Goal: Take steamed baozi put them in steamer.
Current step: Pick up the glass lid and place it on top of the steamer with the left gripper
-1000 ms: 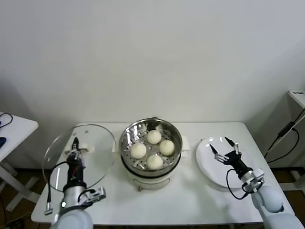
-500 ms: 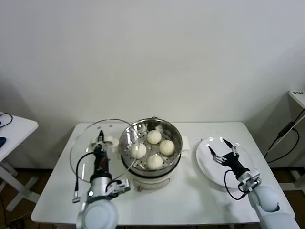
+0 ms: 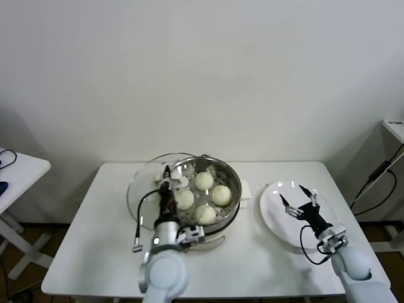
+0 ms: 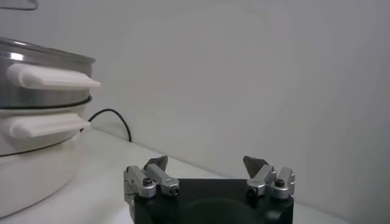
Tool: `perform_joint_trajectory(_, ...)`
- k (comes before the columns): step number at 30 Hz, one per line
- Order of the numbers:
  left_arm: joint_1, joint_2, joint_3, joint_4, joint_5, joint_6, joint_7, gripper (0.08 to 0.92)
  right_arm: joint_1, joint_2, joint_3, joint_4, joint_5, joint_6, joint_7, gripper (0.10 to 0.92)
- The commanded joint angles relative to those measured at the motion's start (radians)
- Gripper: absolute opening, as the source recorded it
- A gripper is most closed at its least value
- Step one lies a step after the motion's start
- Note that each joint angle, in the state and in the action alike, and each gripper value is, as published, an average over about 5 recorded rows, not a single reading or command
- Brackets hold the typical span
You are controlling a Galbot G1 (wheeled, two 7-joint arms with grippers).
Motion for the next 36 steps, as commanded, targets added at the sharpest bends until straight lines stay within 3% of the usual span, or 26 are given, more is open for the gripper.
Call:
perform_joint_trajectory(1, -0.102, -0.066, 0.094, 0.105, 0.044, 0.021, 0.055, 0.152, 0.004, 0.002, 0.01, -0.017, -0.007, 0.002, -0.003, 0.823)
perform_joint_trajectory(23, -0.145, -0.076, 0.128, 0.234, 0.05, 0.022, 0.05, 0.152, -0.011, 0.017, 0.033, -0.002, -0.002, 0.004, -0.008, 0.823)
perform_joint_trajectory(36, -0.165, -0.076, 0.12, 0.243, 0.05, 0.01, 0.053, 0.152, -0.017, 0.026, 0.048, -0.005, -0.007, 0.006, -0.019, 0.823)
